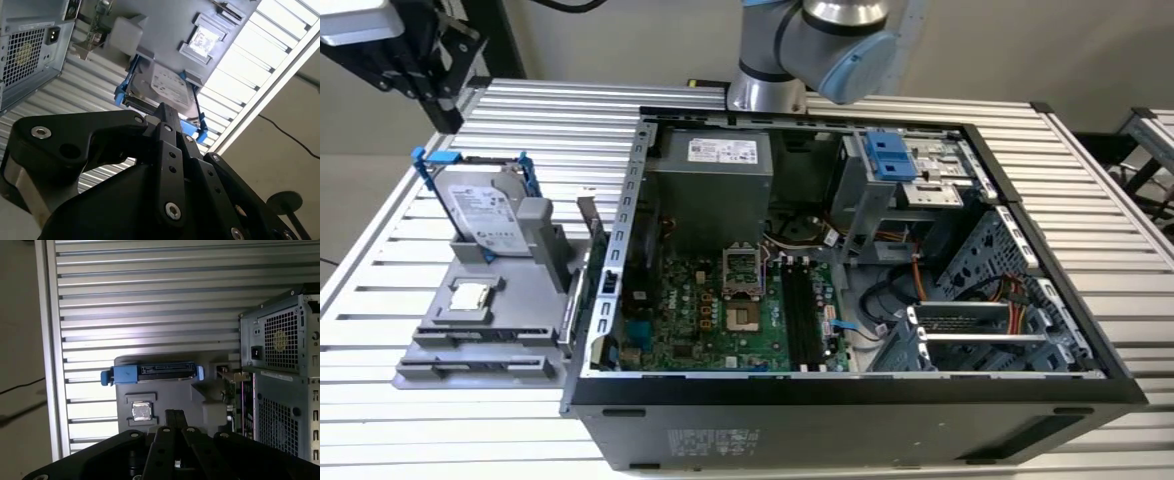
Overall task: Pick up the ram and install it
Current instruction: 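Reach for the ram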
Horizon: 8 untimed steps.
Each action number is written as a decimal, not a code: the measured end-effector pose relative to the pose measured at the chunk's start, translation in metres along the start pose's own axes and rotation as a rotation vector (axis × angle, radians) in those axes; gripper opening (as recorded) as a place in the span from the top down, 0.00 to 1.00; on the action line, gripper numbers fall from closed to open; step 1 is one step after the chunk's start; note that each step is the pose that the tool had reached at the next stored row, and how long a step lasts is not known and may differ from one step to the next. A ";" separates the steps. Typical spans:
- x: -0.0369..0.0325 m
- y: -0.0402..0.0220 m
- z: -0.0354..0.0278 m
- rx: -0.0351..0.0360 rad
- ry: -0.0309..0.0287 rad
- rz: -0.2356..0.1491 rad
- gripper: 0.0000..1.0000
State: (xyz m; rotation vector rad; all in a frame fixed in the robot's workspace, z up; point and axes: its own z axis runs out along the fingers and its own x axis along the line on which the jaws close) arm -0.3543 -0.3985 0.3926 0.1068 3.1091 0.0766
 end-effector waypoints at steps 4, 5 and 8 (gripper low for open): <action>0.0070 -0.0005 -0.0002 0.0000 0.0000 0.000 1.00; 0.0079 -0.0005 -0.0002 0.0000 -0.0001 0.000 1.00; 0.0097 -0.0007 -0.0003 -0.0001 -0.0001 0.000 1.00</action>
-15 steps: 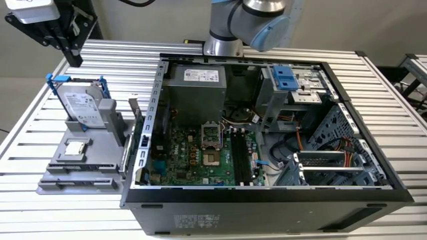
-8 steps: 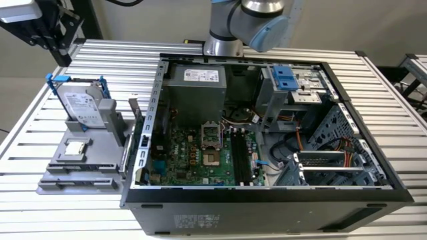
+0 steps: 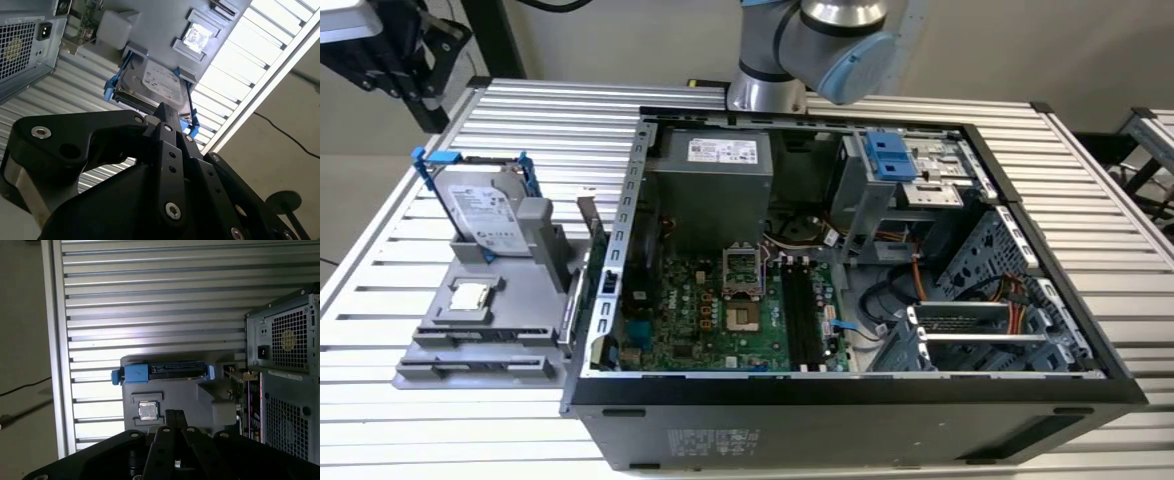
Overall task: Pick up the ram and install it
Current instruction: 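Reach for the ram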
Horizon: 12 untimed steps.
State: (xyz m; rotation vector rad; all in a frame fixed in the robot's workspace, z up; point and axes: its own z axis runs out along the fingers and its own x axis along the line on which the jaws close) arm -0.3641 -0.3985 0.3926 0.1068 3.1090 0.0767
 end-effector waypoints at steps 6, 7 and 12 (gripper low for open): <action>0.0001 -0.0014 -0.0001 0.0000 0.0001 0.000 1.00; 0.0000 -0.0028 -0.0002 0.0001 0.0001 0.000 1.00; -0.0006 -0.0102 -0.0005 0.0000 0.0003 0.000 1.00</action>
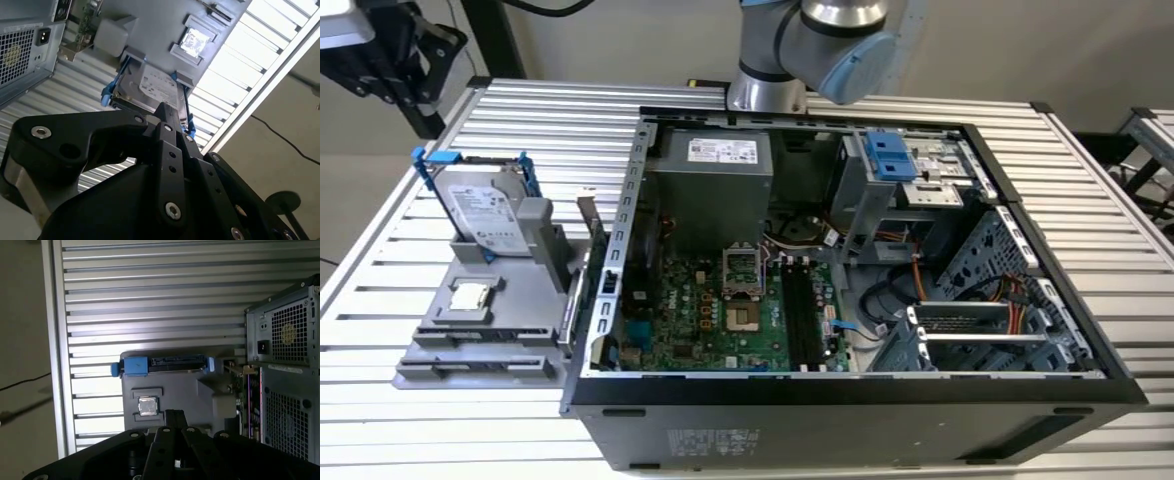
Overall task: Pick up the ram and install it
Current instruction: 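Reach for the ram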
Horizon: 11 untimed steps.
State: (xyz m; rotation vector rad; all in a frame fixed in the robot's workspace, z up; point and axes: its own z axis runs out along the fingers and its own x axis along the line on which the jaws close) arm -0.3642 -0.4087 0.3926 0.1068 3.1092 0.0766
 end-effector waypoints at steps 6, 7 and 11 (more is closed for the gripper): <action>-0.0006 -0.0084 -0.0004 0.0000 0.0004 0.000 1.00; -0.0007 -0.0098 -0.0005 0.0001 0.0006 0.000 1.00; -0.0011 -0.0157 -0.0008 0.0001 0.0016 0.000 1.00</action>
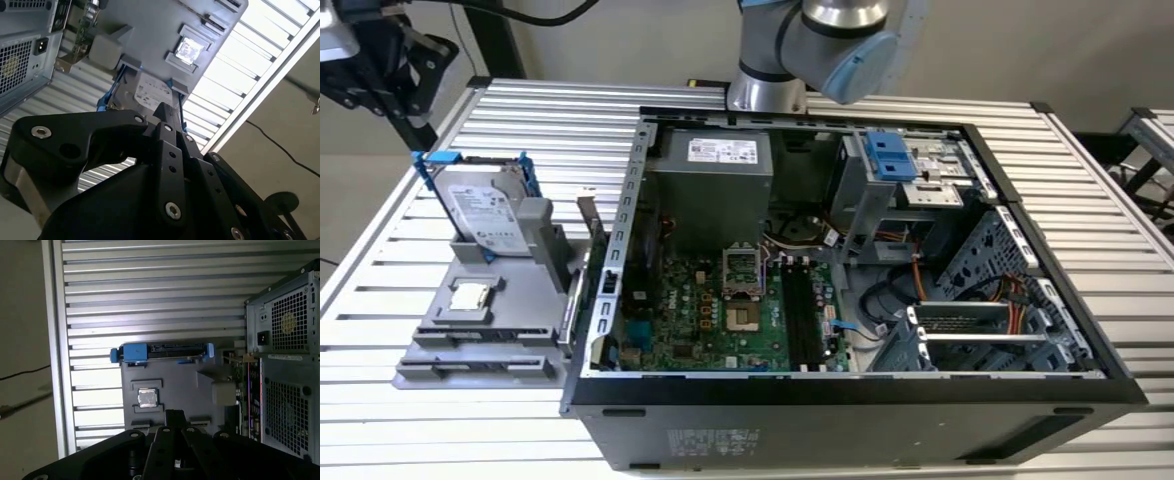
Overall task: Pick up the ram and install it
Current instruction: 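Reach for the ram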
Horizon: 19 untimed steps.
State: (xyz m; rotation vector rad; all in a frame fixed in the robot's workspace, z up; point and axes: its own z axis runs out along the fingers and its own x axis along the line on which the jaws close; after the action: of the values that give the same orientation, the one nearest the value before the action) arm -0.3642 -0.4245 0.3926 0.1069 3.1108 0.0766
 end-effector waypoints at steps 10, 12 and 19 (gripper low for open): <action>-0.0011 -0.0149 -0.0007 0.0001 0.0020 0.000 1.00; -0.0013 -0.0178 -0.0009 0.0002 0.0024 0.000 1.00; -0.0023 -0.0295 -0.0014 0.0003 0.0037 0.000 1.00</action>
State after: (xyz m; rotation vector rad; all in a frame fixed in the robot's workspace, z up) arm -0.3639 -0.4541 0.3926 0.1071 3.1146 0.0764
